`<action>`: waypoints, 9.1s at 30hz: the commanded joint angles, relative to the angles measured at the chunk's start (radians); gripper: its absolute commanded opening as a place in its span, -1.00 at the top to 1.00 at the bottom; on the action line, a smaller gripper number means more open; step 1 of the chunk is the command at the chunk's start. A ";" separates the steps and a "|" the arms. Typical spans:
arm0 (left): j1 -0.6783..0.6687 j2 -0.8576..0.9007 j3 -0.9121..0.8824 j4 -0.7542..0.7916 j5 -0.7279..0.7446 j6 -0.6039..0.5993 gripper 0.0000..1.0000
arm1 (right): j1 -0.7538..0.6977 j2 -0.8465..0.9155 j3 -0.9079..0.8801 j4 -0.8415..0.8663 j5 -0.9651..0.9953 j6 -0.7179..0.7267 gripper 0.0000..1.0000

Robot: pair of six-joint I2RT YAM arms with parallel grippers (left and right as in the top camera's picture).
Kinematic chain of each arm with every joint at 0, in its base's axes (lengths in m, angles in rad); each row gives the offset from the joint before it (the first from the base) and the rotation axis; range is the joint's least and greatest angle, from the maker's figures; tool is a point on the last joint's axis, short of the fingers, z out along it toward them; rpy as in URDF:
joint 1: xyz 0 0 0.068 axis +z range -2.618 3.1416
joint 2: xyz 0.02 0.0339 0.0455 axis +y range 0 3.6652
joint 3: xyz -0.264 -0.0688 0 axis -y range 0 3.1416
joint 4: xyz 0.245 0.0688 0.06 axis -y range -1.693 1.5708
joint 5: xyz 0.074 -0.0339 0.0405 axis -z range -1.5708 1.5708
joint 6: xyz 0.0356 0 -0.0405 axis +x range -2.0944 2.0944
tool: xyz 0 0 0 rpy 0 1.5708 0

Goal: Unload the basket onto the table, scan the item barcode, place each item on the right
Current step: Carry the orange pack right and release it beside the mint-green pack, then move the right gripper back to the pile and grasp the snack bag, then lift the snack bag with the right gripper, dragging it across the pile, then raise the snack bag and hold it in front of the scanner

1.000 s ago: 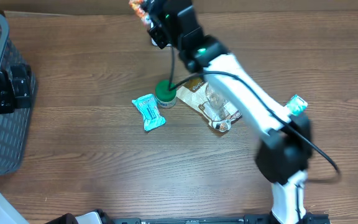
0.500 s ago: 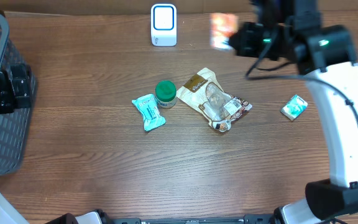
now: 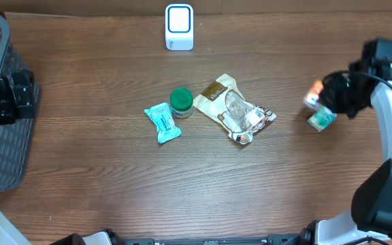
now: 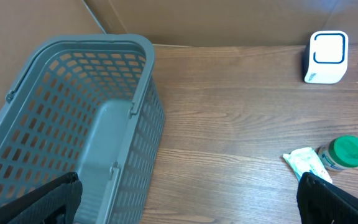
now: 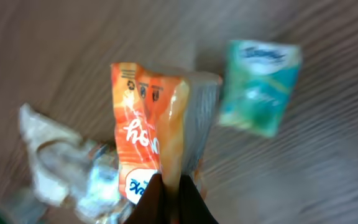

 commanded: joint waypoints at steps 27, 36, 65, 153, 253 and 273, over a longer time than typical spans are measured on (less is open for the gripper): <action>0.004 -0.001 0.002 0.004 0.006 0.015 -1.00 | 0.002 -0.011 0.127 -0.081 -0.274 -0.257 0.03; 0.004 -0.001 0.002 0.004 0.006 0.015 -0.99 | 0.169 0.022 0.113 0.075 -0.277 -0.256 -0.08; 0.004 -0.001 0.002 0.003 0.006 0.015 -0.99 | 0.731 0.138 -0.213 0.236 -0.031 0.130 0.19; 0.004 -0.001 0.002 0.003 0.006 0.015 -0.99 | 0.443 0.207 -0.228 0.341 -0.515 -0.138 0.92; 0.004 -0.001 0.002 0.003 0.006 0.015 -0.99 | 0.582 -0.090 -0.510 1.147 -0.888 0.177 0.92; 0.004 -0.001 0.002 0.003 0.006 0.015 -0.99 | 0.552 -0.109 -0.343 0.985 -0.950 -0.109 0.93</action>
